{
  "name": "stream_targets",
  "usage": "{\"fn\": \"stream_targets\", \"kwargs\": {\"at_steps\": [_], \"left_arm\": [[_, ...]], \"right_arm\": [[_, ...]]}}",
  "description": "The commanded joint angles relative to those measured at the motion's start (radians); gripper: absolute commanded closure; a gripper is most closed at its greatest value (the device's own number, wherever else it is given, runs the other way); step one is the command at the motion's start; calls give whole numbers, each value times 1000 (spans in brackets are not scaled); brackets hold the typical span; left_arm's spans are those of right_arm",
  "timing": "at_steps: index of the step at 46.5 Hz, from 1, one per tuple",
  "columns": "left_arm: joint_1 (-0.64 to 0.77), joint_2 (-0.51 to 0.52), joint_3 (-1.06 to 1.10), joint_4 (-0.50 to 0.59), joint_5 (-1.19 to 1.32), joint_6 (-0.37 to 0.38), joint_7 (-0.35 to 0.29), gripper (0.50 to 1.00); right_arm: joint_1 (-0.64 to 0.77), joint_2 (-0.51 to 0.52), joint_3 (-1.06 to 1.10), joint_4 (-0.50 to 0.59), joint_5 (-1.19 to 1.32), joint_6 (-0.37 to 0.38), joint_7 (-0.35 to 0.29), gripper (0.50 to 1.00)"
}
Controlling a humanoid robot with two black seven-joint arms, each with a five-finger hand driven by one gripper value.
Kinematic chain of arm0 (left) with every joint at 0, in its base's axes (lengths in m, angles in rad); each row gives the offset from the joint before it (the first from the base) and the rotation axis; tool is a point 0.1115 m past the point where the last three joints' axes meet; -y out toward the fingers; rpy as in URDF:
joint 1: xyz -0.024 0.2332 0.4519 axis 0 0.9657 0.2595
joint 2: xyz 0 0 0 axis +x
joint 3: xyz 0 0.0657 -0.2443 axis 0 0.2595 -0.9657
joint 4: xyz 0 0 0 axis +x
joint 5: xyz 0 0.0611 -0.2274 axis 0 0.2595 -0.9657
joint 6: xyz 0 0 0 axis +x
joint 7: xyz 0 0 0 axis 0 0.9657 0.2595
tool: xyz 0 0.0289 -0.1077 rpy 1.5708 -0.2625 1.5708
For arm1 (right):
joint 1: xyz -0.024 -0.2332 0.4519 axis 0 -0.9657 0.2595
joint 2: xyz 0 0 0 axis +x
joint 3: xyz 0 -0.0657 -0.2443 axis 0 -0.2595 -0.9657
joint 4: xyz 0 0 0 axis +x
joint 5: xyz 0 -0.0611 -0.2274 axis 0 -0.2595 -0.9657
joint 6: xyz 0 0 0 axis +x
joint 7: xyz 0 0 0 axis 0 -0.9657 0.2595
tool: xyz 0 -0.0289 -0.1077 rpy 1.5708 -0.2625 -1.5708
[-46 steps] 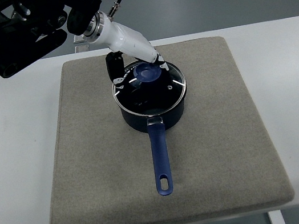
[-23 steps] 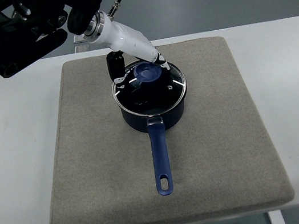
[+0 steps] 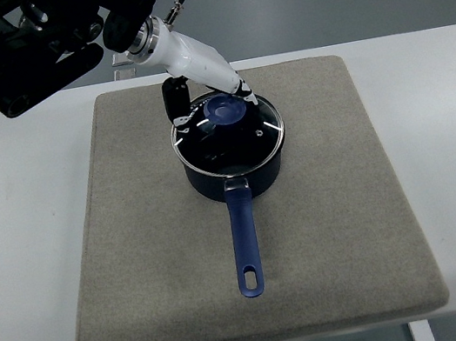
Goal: Open pot lid and place left with left hand
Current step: 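Lower the left hand and close fingers around the blue lid knob, then lift the glass lid off the saucepan with the left hand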
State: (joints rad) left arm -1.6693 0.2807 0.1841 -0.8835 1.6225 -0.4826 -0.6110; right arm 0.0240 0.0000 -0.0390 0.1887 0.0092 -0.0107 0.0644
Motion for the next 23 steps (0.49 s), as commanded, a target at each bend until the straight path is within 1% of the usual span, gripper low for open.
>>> {"fn": "stream_targets", "kwargs": {"at_steps": [1,7,14,20,23], "left_arm": [[3,0,0,0,-1,1,0,512],[9,0,0,1,0,4,0,516],[11,0,-2,8,-1,10,0,531],[11,-2,-3,21,-3,16,0,557],[11,-2,-5,21,-3,30,0,557]], "right_arm": [[1,0,1,0,0,0,0,583],[1,0,-1,0,0,0,0,583],[1,0,1,0,0,0,0,583],[1,0,1,0,0,0,0,583],[1,0,-1,0,0,0,0,583]]}}
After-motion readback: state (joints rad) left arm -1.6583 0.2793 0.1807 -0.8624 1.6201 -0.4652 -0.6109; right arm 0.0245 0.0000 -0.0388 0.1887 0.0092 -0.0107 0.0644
